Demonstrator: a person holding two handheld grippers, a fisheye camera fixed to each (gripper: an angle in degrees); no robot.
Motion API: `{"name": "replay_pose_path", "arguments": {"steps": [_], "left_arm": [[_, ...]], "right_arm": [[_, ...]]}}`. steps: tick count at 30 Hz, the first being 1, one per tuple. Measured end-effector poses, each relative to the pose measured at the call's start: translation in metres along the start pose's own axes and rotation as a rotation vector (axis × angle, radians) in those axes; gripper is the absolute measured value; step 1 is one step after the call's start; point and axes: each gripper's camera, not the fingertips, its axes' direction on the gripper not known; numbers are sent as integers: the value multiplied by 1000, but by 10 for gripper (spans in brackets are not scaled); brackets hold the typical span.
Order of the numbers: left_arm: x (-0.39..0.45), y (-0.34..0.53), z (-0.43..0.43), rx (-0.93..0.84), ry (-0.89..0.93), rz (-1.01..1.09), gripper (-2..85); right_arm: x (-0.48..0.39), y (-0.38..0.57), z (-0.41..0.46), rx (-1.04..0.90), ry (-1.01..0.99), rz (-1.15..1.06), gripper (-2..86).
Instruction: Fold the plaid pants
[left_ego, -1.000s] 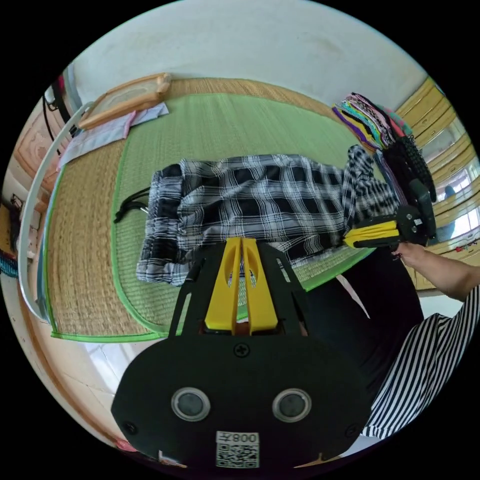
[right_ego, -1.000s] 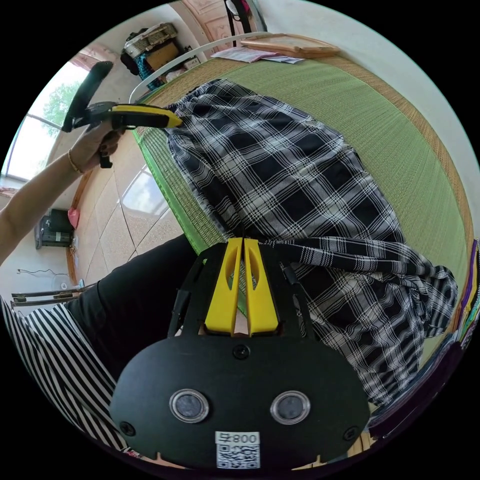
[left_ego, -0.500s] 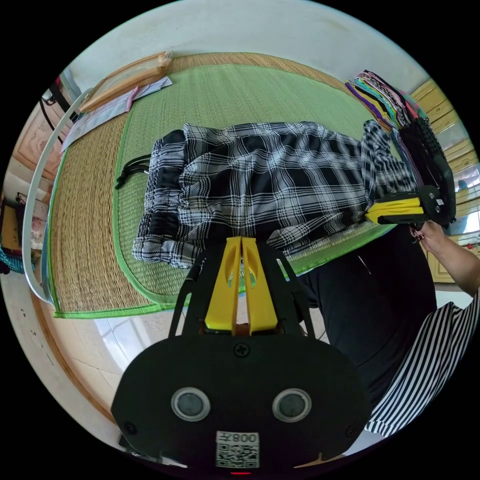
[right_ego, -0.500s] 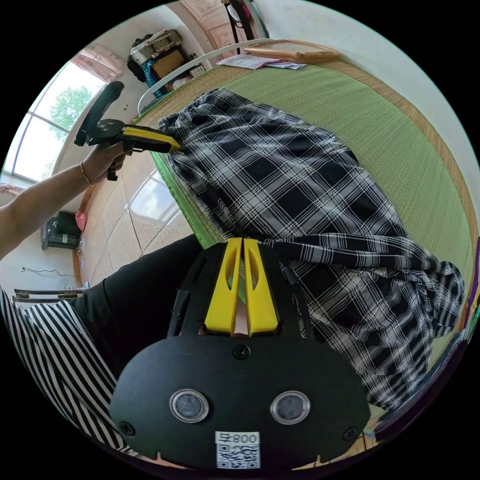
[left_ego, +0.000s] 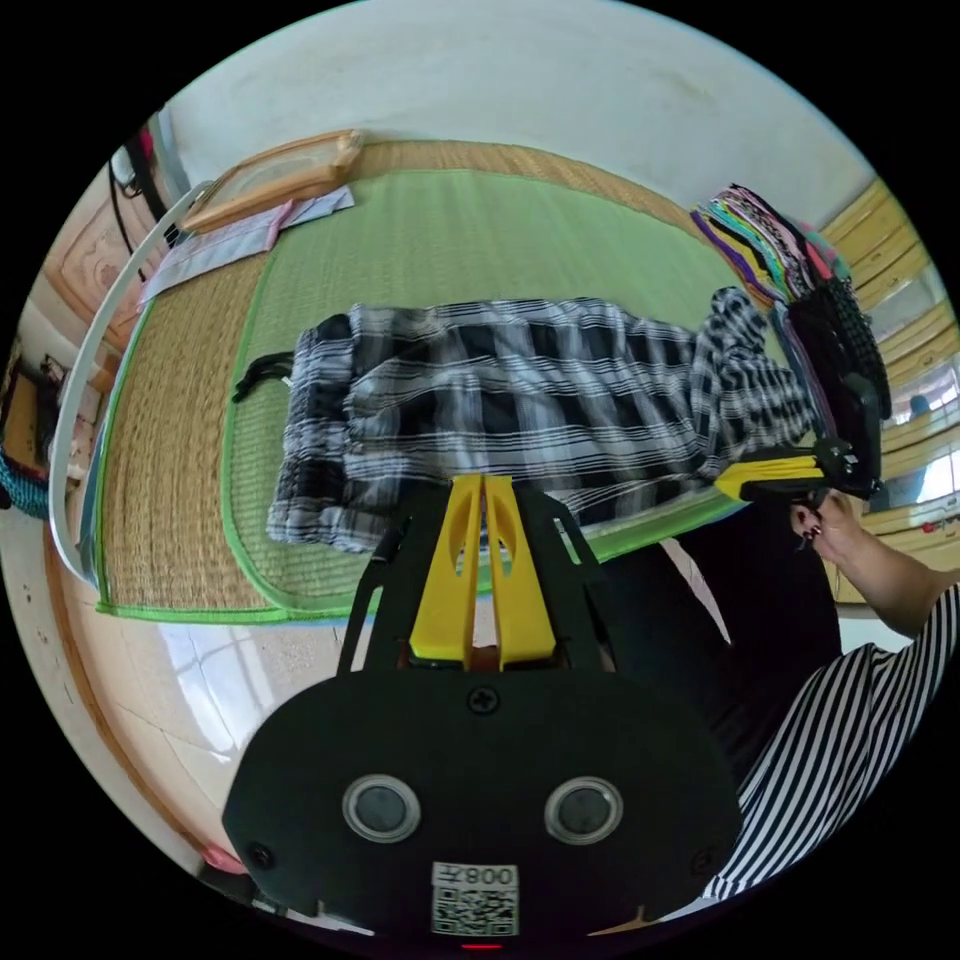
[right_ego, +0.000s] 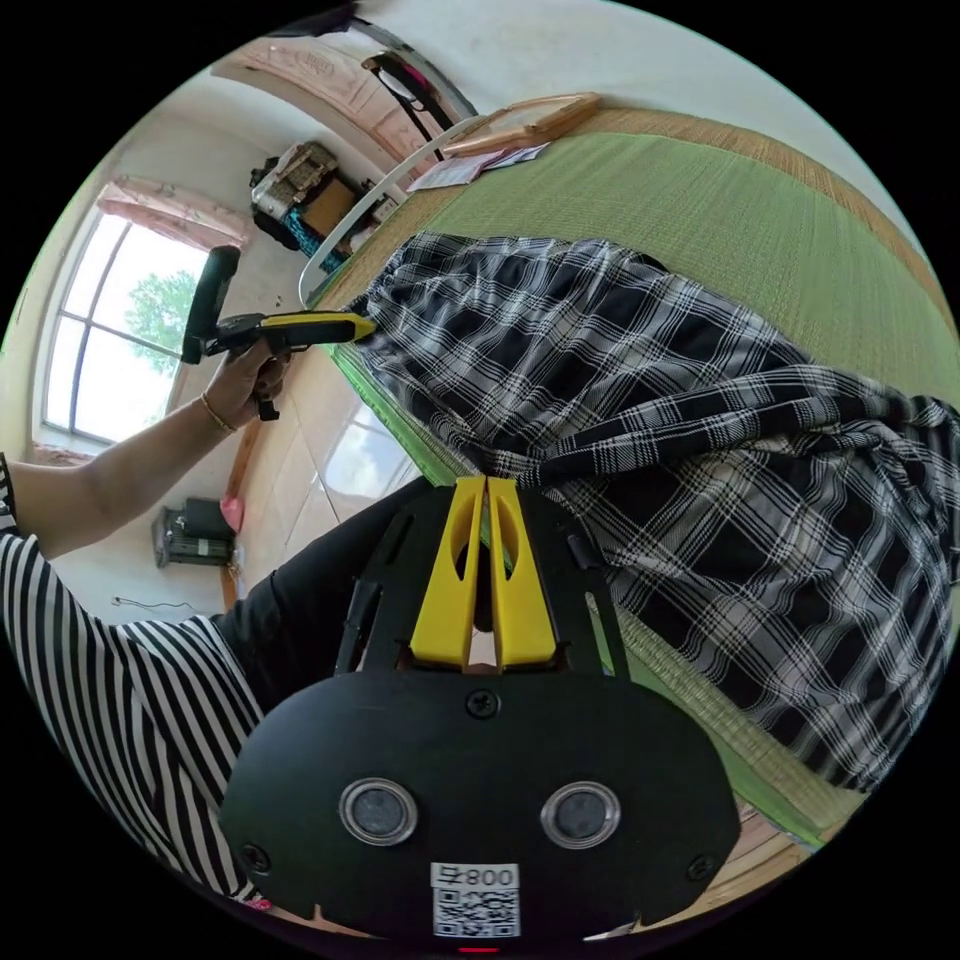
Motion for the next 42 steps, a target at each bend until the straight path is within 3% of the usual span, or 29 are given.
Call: {"name": "replay_pose_path", "arguments": {"steps": [6, 15, 20, 27, 34, 42], "left_arm": [[6, -15, 40, -122, -61, 10, 1], [-6, -19, 47, -52, -21, -99, 2], [13, -41, 50, 45, 138, -26, 11], [84, -108, 94, 16, 386, 223, 44], [128, -154, 135, -81, 332, 327, 59], [147, -166, 156, -130, 262, 385, 49]], "right_arm": [[34, 11, 22, -16, -23, 1, 2], [85, 45, 17, 61, -47, 17, 2], [162, 79, 6, 108, 56, 192, 1], [224, 102, 11, 132, 6, 283, 5], [312, 87, -49, 244, 195, 360, 39], [428, 40, -64, 204, 272, 521, 61]]}}
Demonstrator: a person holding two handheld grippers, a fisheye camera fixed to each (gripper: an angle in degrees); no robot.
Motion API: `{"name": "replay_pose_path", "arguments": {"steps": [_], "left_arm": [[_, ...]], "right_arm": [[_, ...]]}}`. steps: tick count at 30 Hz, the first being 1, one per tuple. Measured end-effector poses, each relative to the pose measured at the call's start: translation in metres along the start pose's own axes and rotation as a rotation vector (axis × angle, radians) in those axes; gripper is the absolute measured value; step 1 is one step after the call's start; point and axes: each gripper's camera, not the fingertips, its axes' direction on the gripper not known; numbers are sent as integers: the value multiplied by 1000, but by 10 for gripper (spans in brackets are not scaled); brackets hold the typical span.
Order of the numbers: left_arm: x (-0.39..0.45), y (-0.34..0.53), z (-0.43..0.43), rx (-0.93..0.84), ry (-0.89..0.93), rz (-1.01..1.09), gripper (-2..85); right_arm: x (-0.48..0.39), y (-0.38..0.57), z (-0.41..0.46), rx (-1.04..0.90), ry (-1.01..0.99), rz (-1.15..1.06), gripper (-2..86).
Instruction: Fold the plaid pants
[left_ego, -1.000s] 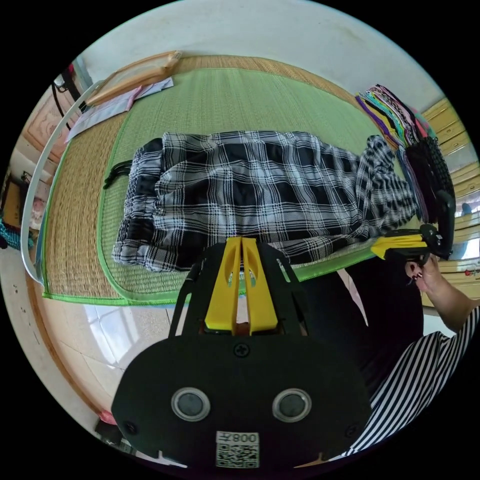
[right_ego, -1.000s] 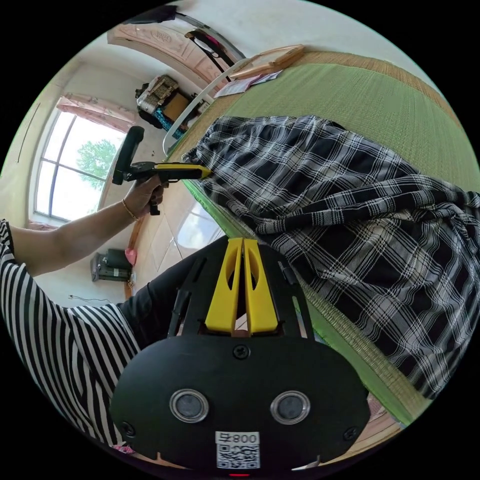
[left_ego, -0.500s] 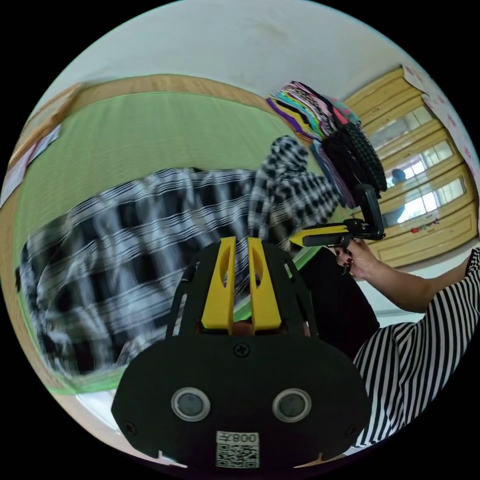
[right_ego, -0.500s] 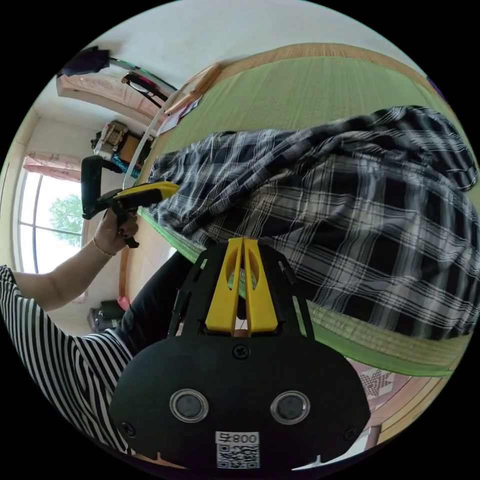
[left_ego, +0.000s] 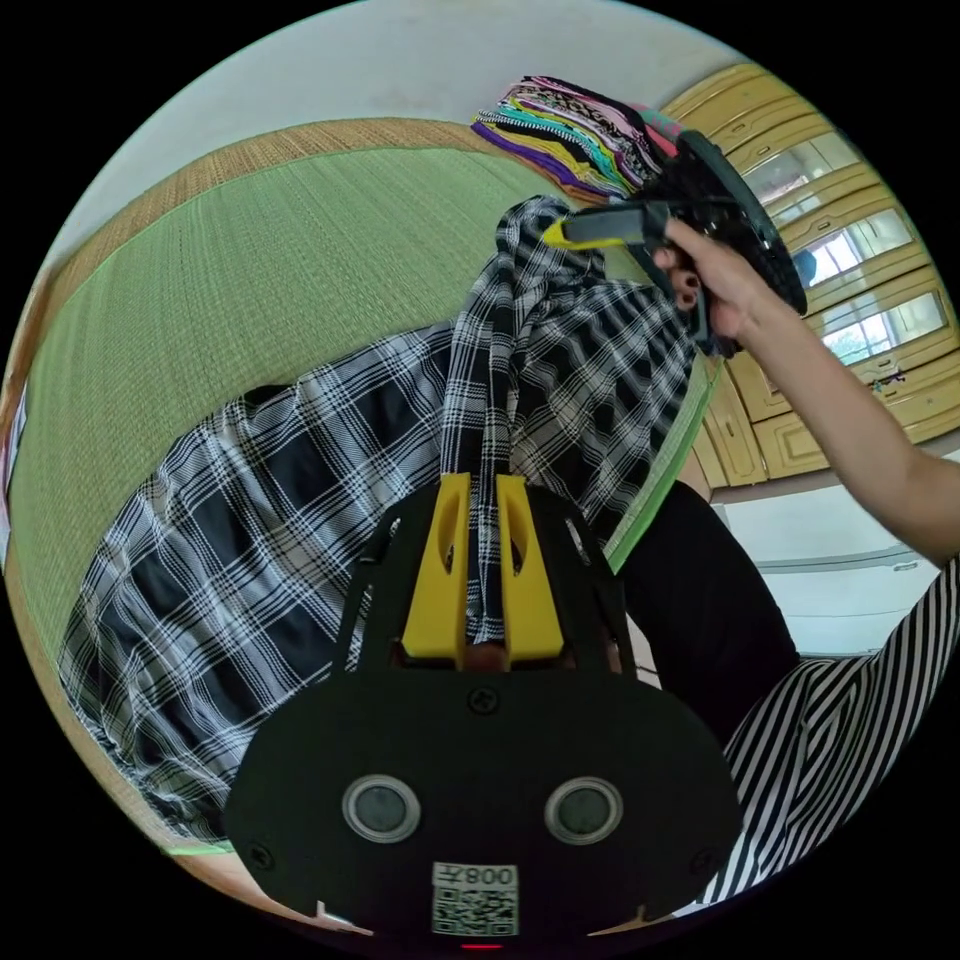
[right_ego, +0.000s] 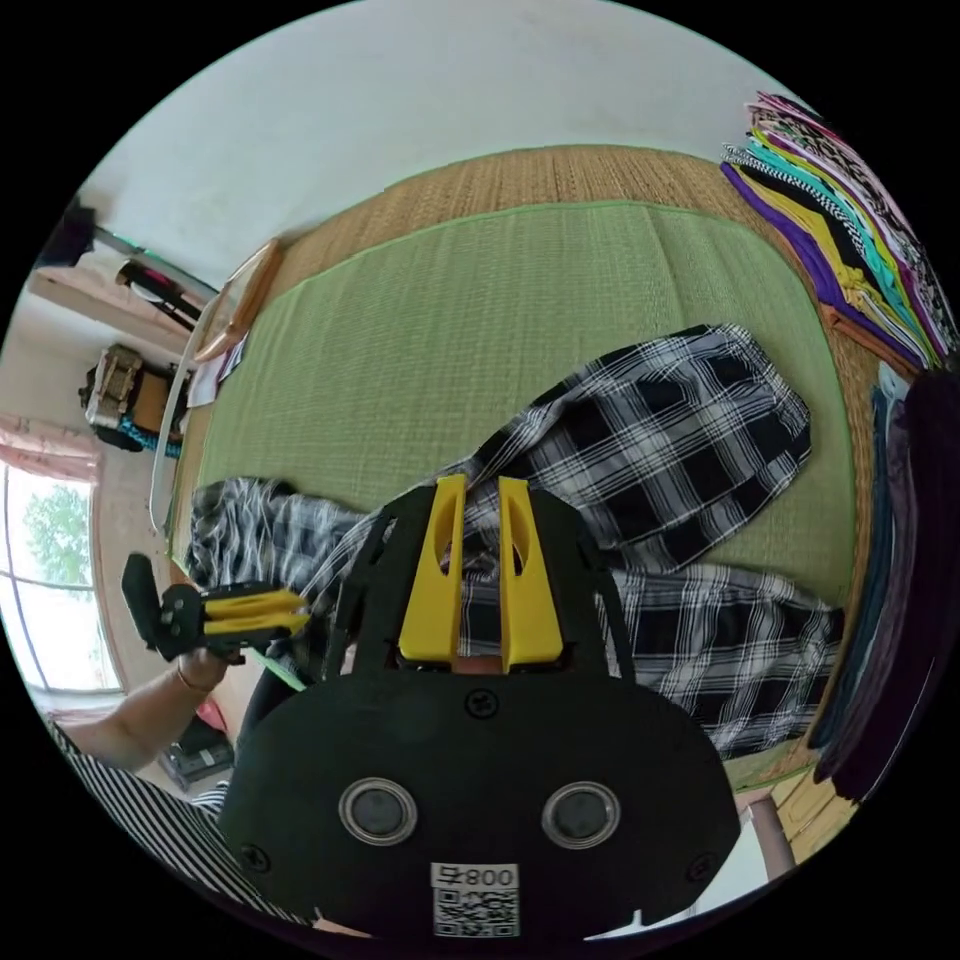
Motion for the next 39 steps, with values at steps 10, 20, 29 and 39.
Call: {"name": "replay_pose_path", "arguments": {"steps": [10, 20, 29, 39], "left_arm": [[-3, -15, 17, 3, -1, -16, 29], [-1, -27, 18, 57, 37, -23, 7], [13, -37, -2, 164, 81, 5, 5], [63, -55, 24, 32, 143, 170, 5]], "right_arm": [[26, -53, 76, -155, 134, 28, 58], [59, -36, 101, -143, 160, 46, 3], [107, 24, 33, 76, -63, 29, 2], [187, 211, 6, 205, -119, 125, 2]]}}
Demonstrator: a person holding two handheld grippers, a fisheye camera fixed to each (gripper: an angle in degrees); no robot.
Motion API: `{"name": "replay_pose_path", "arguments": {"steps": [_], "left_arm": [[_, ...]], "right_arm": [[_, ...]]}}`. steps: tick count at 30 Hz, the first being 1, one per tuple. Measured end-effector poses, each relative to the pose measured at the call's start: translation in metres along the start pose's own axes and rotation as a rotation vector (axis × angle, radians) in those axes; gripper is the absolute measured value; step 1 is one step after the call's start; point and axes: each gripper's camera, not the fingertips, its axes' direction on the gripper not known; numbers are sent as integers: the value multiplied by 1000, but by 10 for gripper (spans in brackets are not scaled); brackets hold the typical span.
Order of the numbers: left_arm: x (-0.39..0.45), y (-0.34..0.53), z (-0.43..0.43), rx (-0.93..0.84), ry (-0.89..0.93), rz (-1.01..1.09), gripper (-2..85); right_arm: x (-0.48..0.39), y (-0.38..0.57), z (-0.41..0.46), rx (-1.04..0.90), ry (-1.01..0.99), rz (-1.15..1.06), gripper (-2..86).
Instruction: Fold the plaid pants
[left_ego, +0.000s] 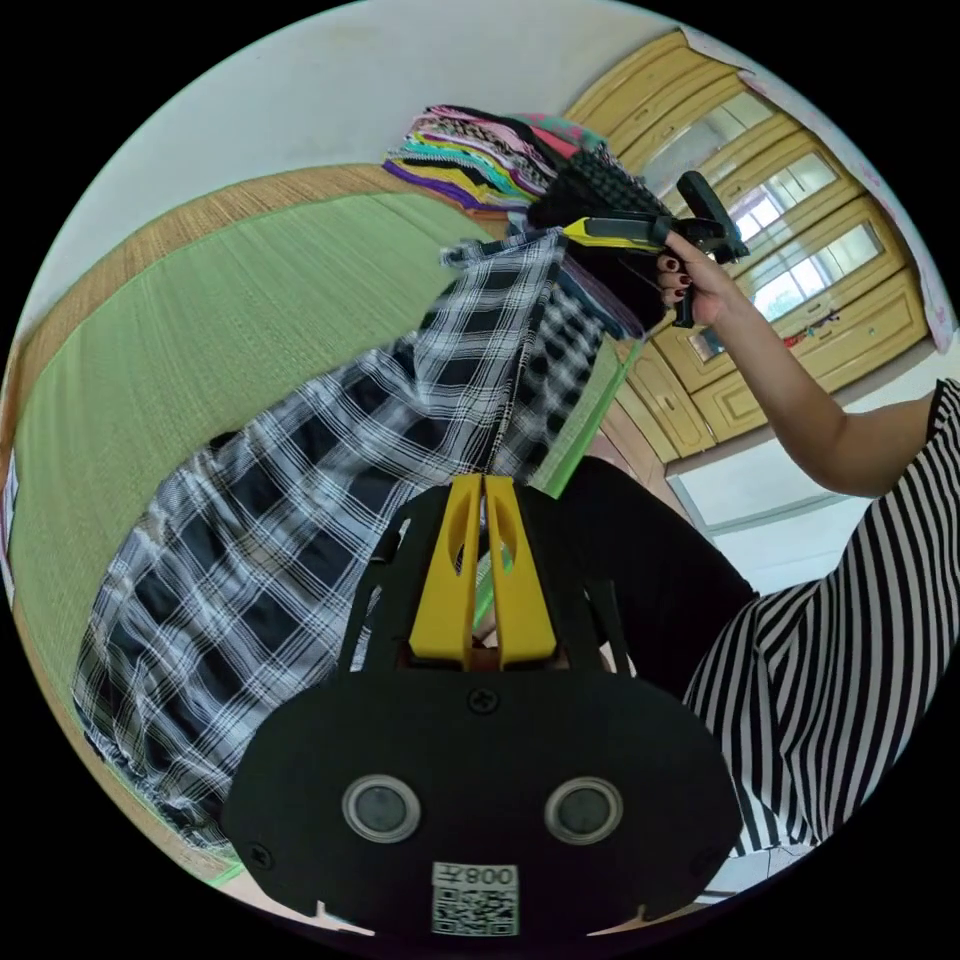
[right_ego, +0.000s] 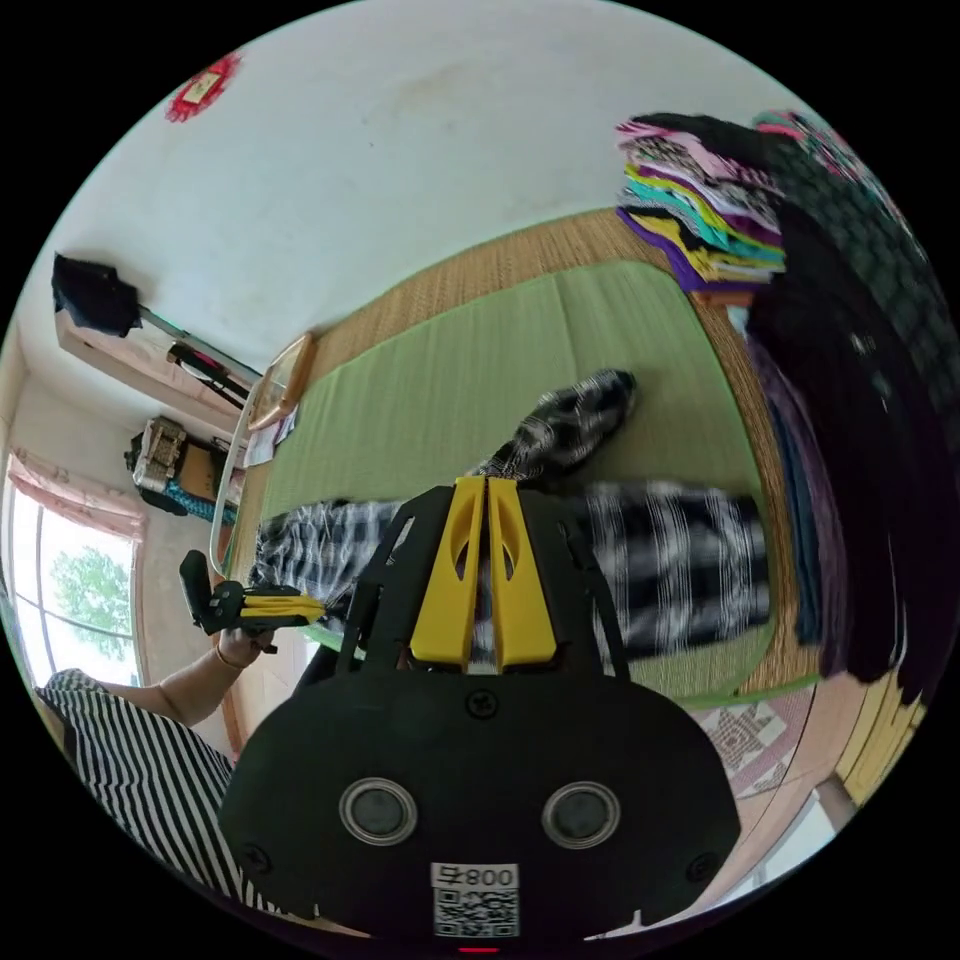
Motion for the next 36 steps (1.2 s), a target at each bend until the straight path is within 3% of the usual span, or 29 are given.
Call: {"name": "replay_pose_path", "arguments": {"steps": [5, 16, 36], "left_arm": [[13, -14, 33, -130, -28, 25, 5], [27, -62, 74, -259, -78, 17, 5], [23, -144, 87, -246, 15, -125, 16]], "right_arm": [[68, 89, 26, -67, -25, 140, 2], [121, 171, 69, -99, -48, 166, 3], [160, 276, 122, -85, -180, 224, 2]]}}
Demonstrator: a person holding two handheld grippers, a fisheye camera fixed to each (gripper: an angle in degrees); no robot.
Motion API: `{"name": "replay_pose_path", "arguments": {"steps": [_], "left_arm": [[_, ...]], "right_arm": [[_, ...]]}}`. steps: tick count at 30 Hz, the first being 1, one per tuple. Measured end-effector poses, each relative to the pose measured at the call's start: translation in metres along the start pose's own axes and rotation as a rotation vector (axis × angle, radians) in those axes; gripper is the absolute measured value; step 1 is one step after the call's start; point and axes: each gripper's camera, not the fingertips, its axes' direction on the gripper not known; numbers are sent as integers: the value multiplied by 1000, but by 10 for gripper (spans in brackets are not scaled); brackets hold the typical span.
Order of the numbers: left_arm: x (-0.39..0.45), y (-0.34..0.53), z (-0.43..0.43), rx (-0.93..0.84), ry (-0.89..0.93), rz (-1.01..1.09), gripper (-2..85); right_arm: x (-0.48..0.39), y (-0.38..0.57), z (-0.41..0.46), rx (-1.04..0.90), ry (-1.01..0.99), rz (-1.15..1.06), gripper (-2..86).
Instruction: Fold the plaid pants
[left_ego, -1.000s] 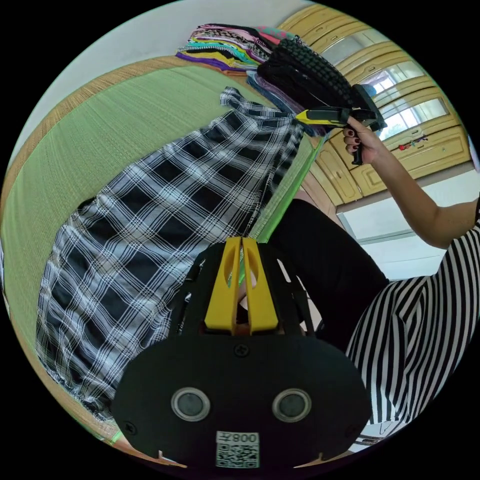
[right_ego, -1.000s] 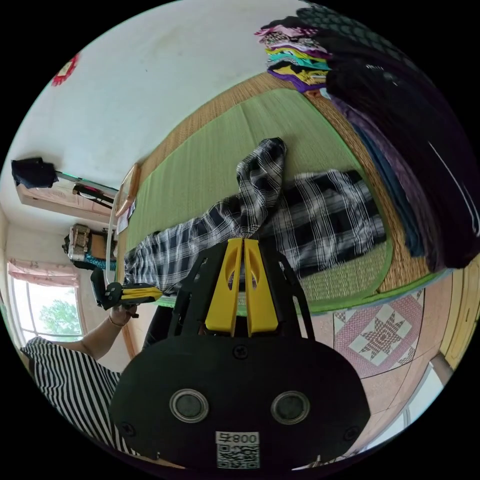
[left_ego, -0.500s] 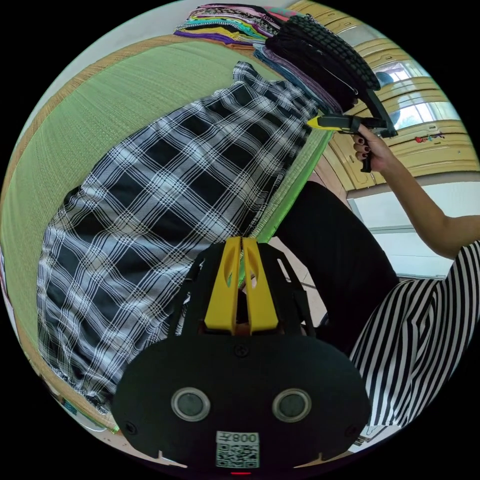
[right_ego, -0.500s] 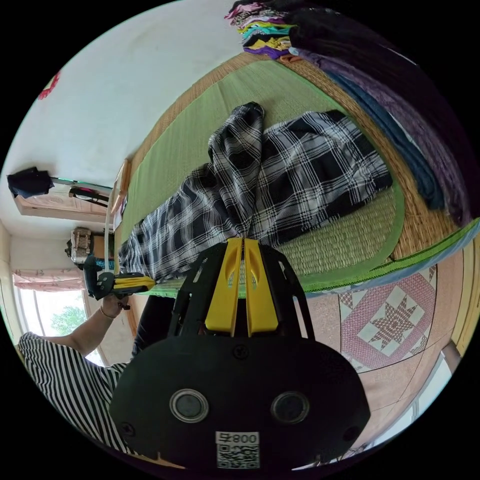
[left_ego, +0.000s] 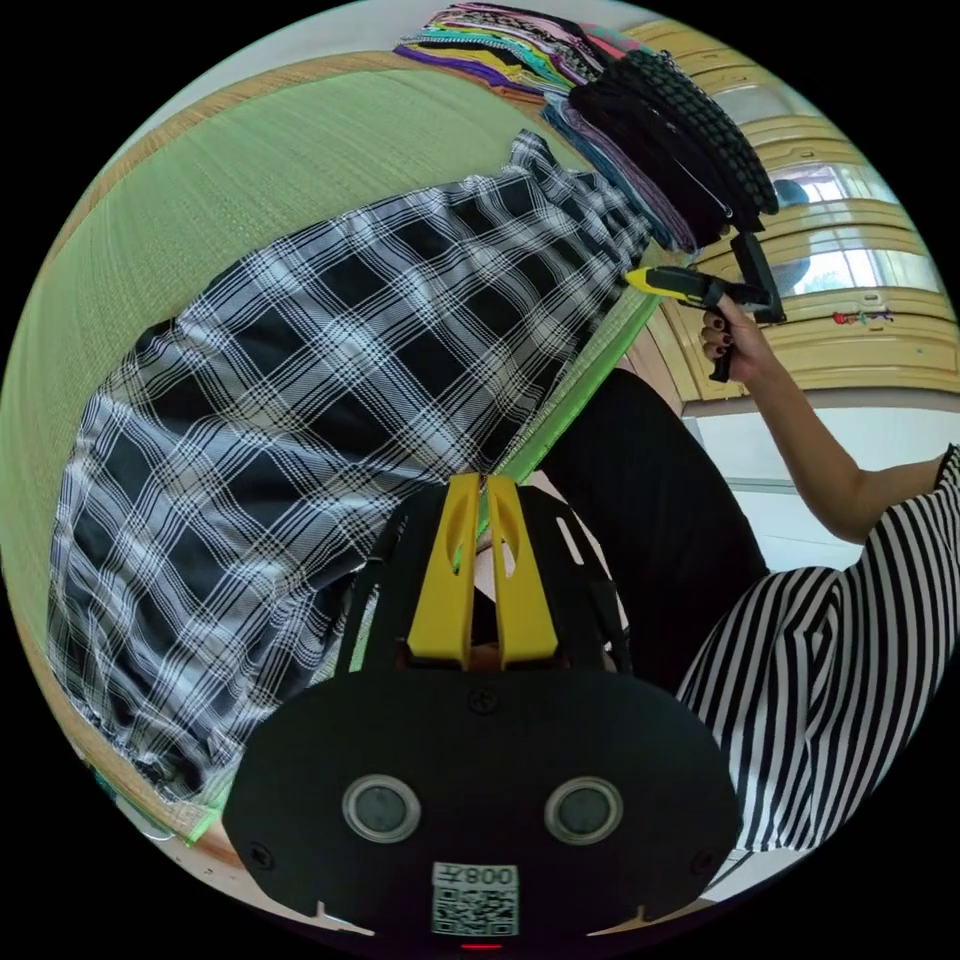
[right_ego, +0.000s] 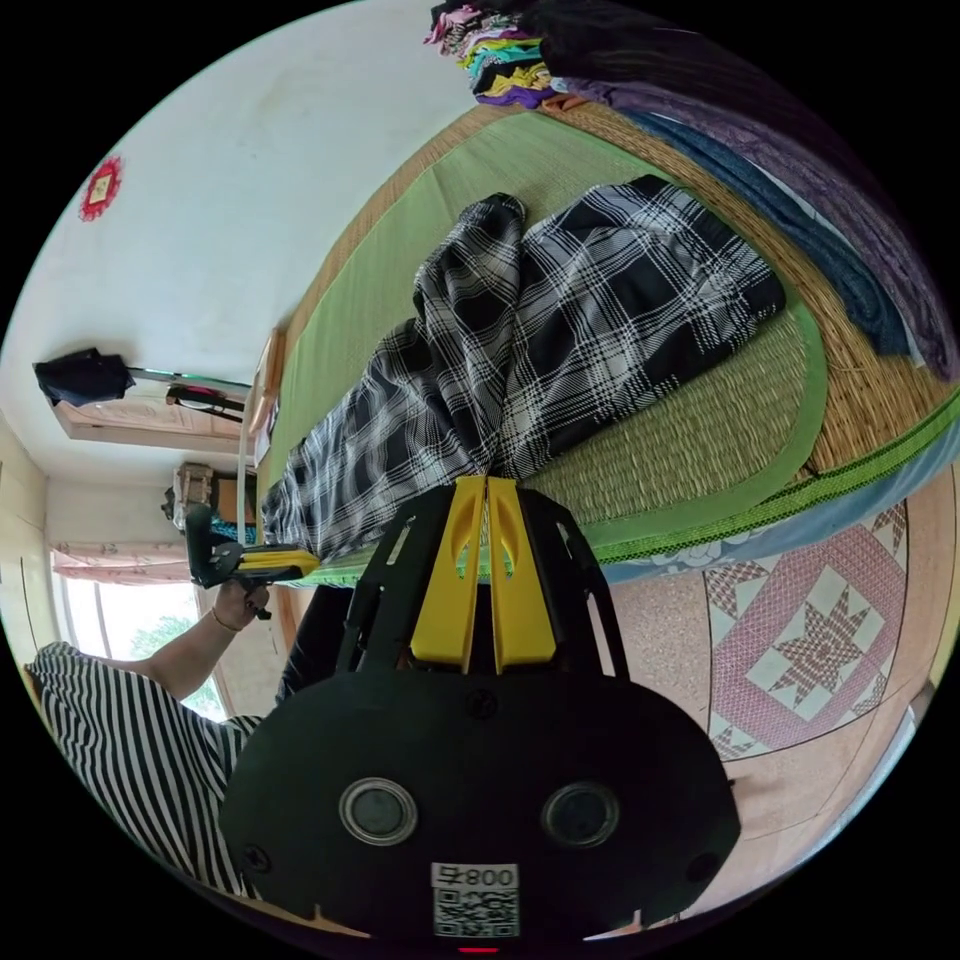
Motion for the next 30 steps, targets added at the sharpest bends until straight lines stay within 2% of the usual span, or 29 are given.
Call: {"name": "replay_pose_path", "arguments": {"steps": [4, 8, 13, 18, 22, 30], "left_arm": [[0, -13, -22, 117, 84, -49, 24], [8, -47, -38, 208, 122, -12, 40], [23, -159, -43, 291, 151, 103, 67], [22, -270, -30, 260, 173, 93, 79], [16, -340, -15, 194, 203, 47, 83], [21, -417, 2, 121, 306, 44, 46]], "right_arm": [[5, 16, 4, 16, -44, -5, 2], [9, 33, 6, 39, -84, 10, 3], [7, 54, -4, 93, -65, 31, 10], [-16, 62, -20, 166, -17, -12, 31], [-60, 44, -11, 184, 54, -134, 60], [-128, 5, 35, 160, 189, -287, 81]]}}
